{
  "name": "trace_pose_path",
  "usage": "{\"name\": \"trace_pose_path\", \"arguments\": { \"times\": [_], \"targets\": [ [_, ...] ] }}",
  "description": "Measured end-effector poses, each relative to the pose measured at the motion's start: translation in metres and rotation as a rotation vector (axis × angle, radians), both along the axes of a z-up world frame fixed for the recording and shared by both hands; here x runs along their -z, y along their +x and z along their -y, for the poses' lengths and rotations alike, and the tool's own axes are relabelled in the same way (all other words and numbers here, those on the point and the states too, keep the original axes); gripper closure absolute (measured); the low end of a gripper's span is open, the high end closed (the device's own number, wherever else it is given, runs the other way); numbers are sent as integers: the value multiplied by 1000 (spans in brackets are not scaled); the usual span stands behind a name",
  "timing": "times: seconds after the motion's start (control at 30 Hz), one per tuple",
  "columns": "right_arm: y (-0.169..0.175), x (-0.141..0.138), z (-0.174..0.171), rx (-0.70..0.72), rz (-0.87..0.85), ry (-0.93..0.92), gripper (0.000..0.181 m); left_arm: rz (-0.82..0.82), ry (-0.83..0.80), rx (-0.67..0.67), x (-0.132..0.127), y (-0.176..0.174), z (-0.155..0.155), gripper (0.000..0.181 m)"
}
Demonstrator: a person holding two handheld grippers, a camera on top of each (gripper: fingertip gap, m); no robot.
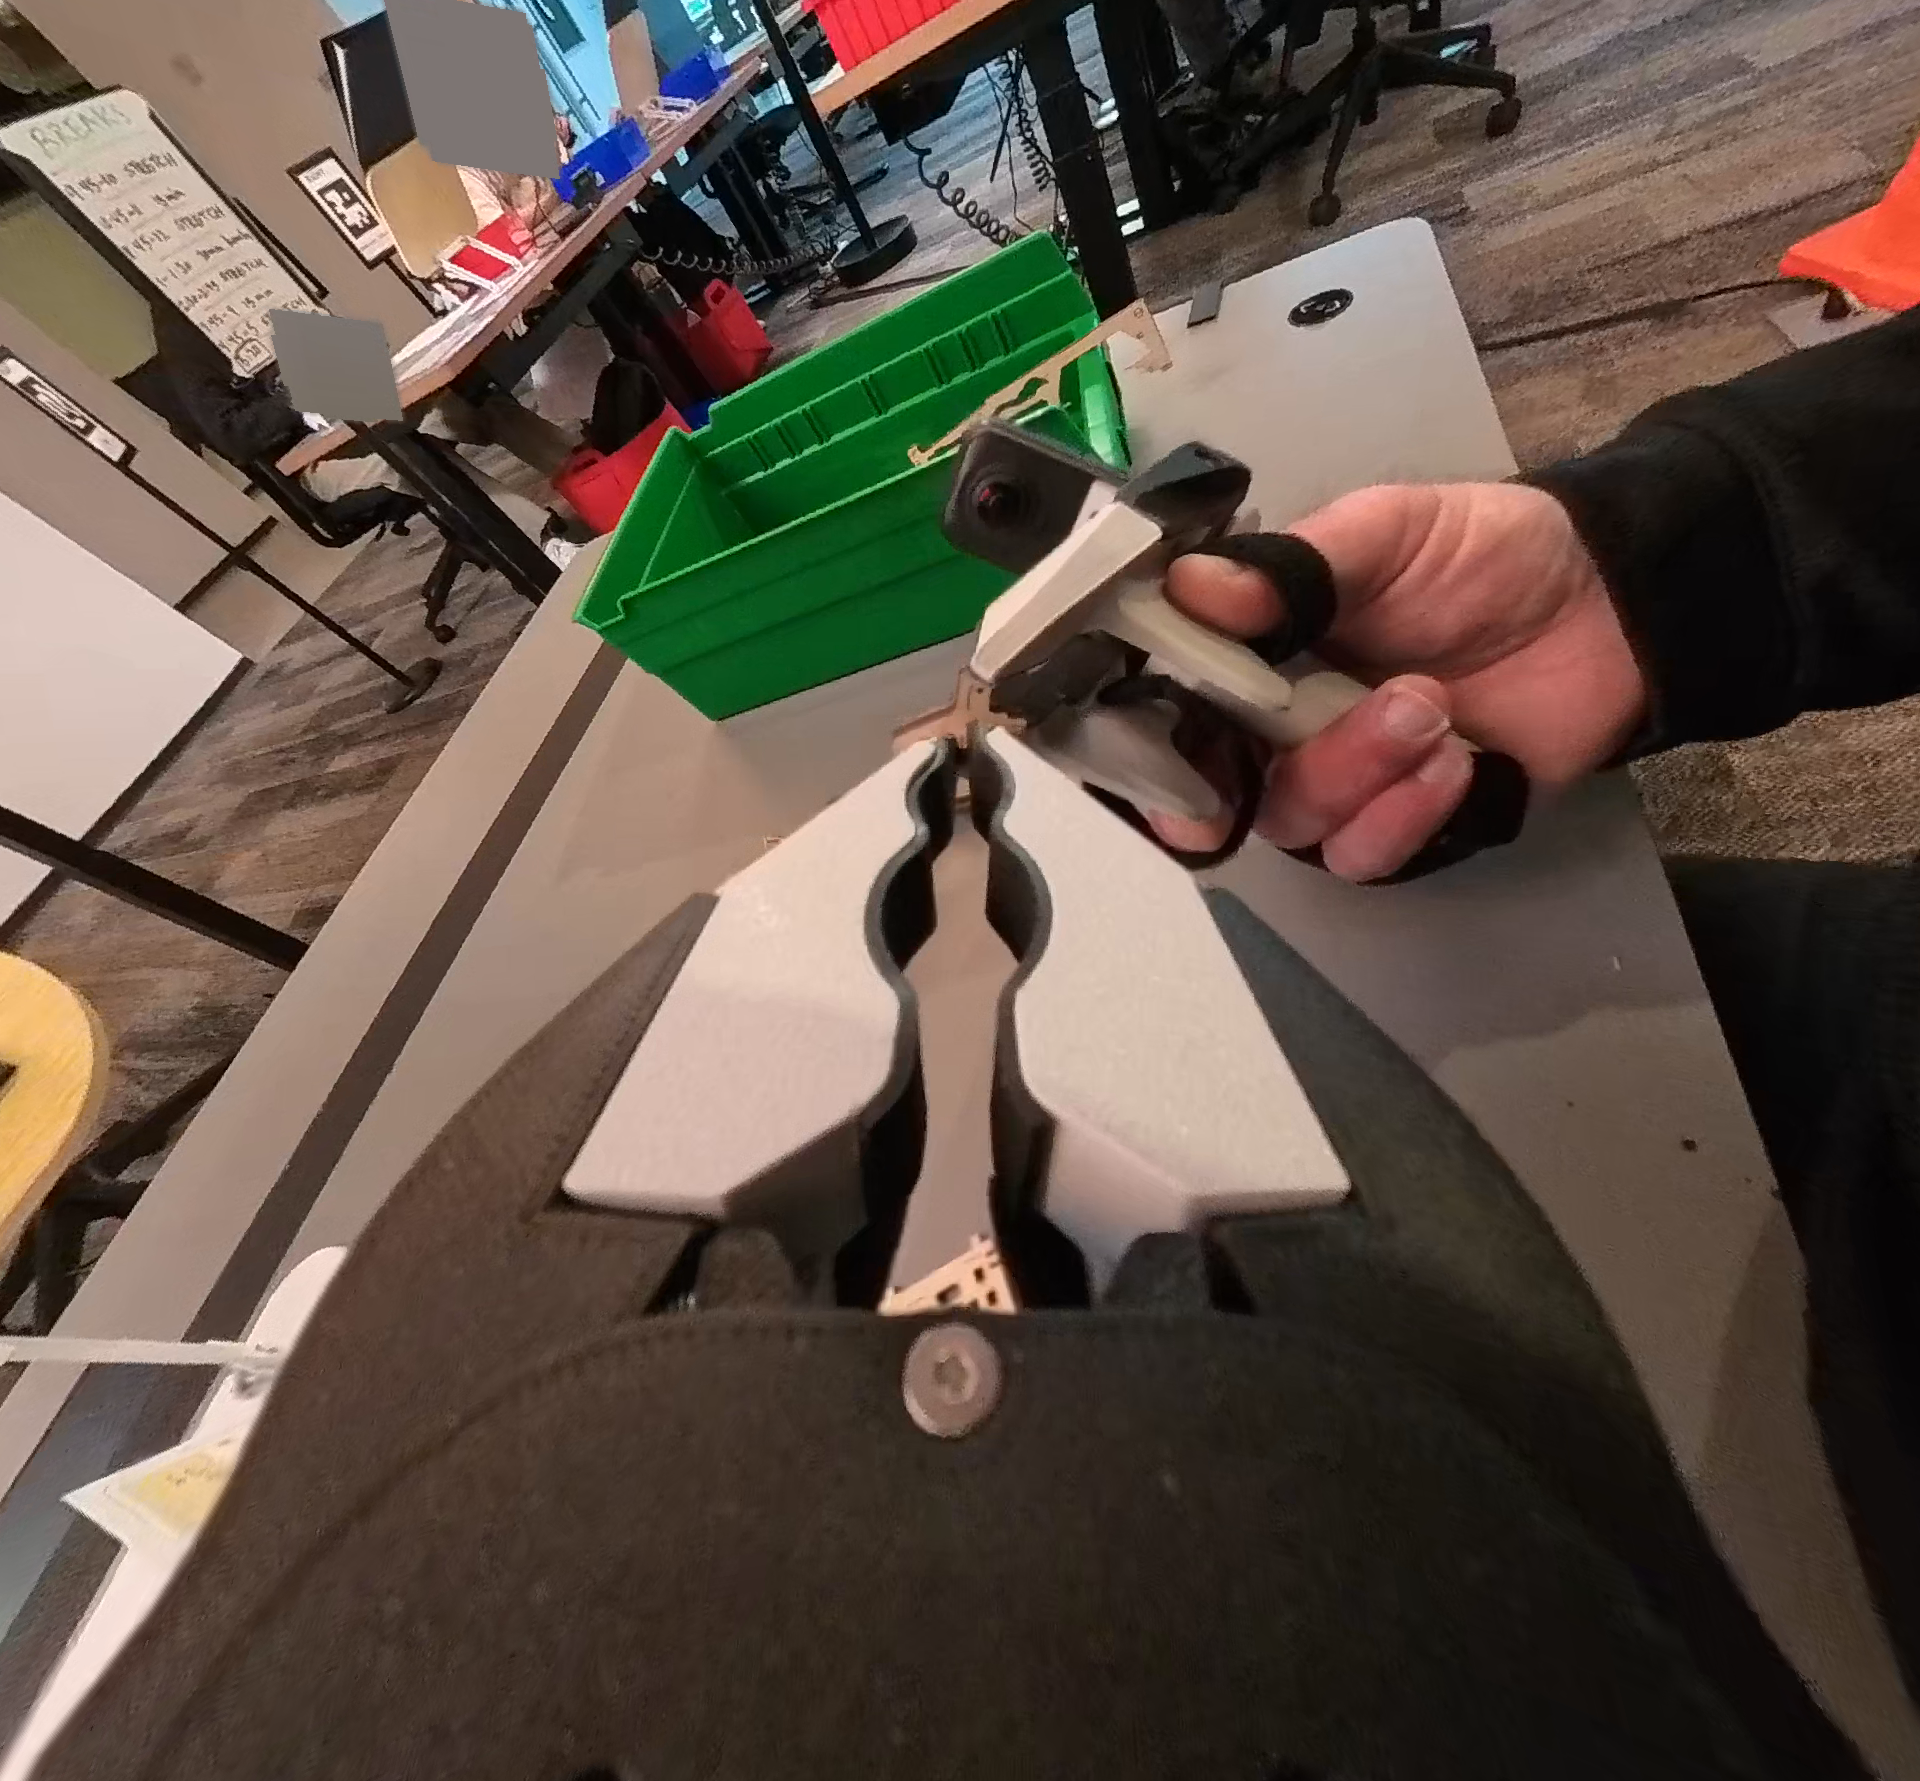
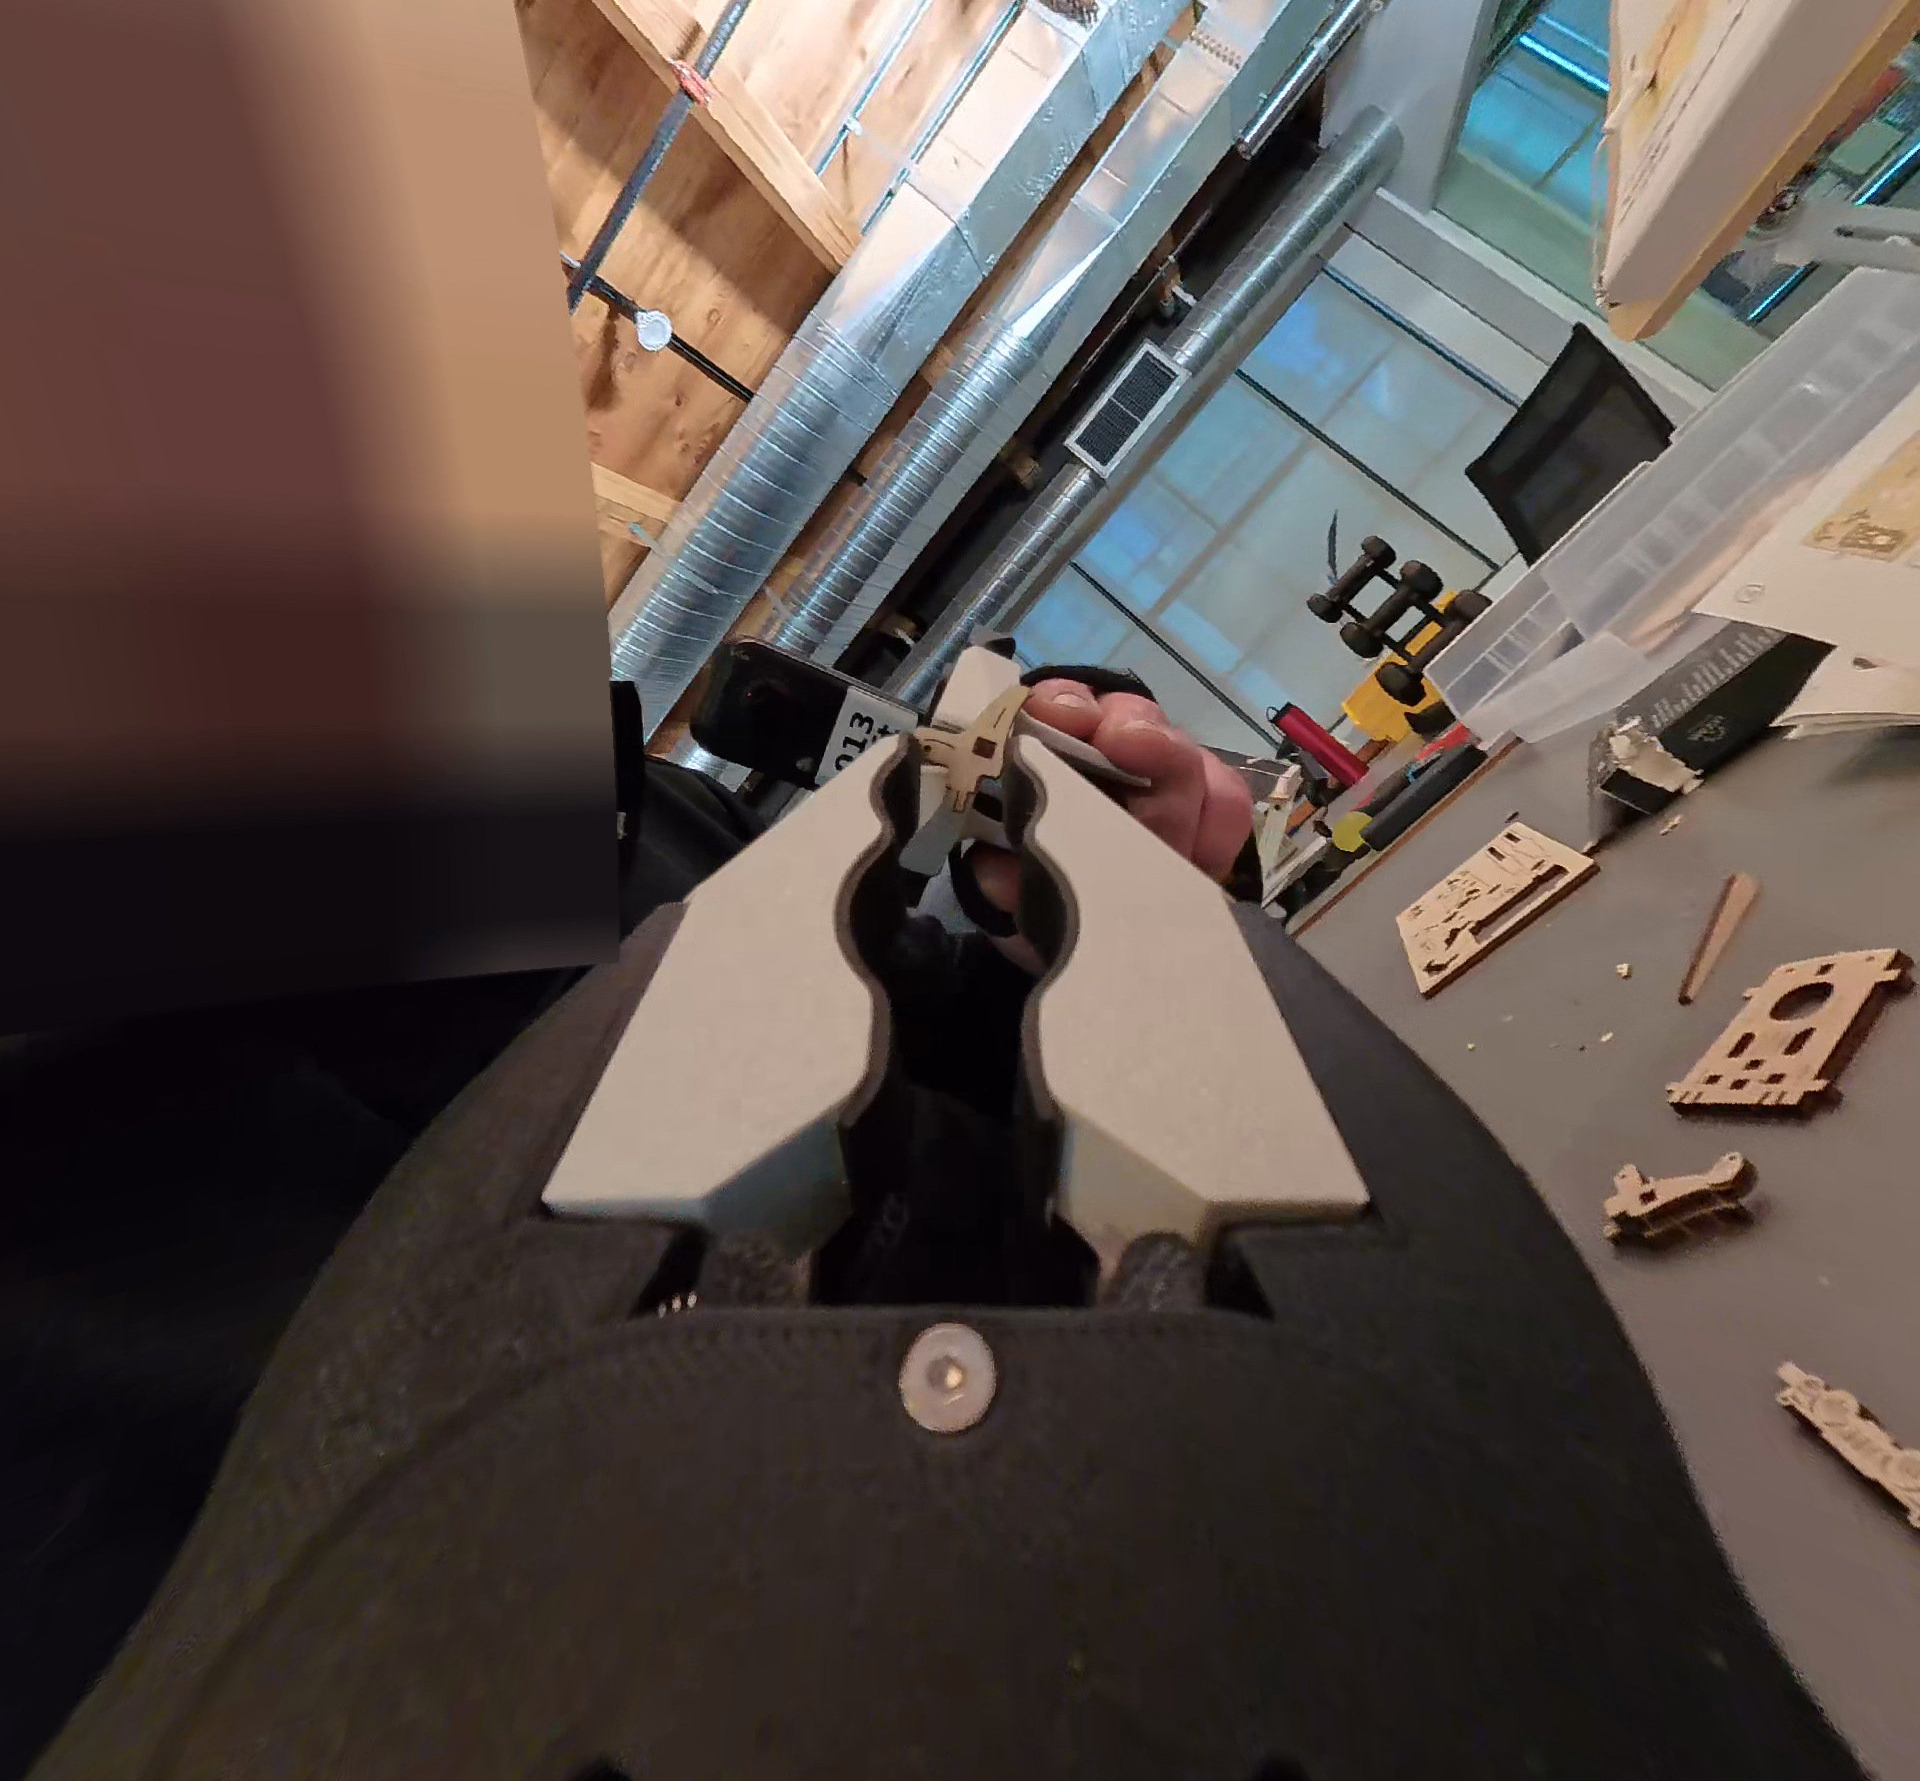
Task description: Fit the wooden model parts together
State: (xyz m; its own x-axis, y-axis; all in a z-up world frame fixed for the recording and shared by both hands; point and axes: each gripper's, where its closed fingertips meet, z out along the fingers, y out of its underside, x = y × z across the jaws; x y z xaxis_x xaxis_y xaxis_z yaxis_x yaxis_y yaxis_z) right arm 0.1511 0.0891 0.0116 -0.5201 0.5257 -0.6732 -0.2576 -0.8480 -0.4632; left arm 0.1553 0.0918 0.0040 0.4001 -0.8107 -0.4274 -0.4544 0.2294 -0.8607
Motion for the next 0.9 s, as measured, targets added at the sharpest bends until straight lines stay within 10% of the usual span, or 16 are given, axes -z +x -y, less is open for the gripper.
{"name": "trace_pose_path", "arguments": {
  "times": [0.57, 0.9],
  "targets": [
    [-7, 5, 2, -8, 75, -17, 169, -251, 159, -1, 7, -1, 1, 181],
    [-10, 6, 8, 31, 96, 61, 170, -109, -19, -12, 4, -5, 9, 181]
  ]
}}
